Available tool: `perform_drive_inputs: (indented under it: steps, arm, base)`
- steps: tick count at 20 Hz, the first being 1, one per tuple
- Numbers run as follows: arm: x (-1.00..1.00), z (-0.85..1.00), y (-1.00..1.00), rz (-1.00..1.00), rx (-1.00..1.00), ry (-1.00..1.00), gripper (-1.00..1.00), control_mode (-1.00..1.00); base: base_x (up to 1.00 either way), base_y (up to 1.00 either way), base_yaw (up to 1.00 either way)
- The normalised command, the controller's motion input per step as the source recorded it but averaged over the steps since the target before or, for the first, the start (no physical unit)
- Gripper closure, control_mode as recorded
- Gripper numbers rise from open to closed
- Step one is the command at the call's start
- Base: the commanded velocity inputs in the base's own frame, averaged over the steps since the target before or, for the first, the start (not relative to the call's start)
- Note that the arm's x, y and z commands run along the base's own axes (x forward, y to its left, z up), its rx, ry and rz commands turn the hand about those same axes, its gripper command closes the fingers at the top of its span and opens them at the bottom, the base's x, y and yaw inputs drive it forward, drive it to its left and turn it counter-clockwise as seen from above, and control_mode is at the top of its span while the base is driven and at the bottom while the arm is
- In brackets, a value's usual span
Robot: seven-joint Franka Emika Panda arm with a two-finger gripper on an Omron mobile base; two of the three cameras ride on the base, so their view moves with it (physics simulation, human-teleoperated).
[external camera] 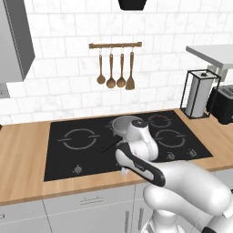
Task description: Turn off the front center burner of the stove.
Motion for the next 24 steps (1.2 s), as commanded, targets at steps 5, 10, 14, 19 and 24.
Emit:
perform_drive_inputs:
  steps: [5,10,14,19,24]
  arm:
    - [0.0,-0.25,-0.05,0.06,0.0,-0.05,-1.0,-1.0]
    - [0.0,-0.23,-0.12,0.02,0.0,-0.1,-1.0,-1.0]
    - [0.01,-0.25,-0.16,0.01,0.0,-0.11,-1.0,-1.0]
    - [0.0,-0.32,-0.11,0.0,0.0,-0.09,-1.0,-1.0]
    - [0.0,-0.4,-0.12,0.0,0.0,-0.07,-1.0,-1.0]
  base:
    - [0.0,0.0,0.0]
    - [0.0,0.0,0.0]
    - [0.0,0.0,0.0]
    - [0.0,0.0,0.0]
    - [0.0,0.0,0.0]
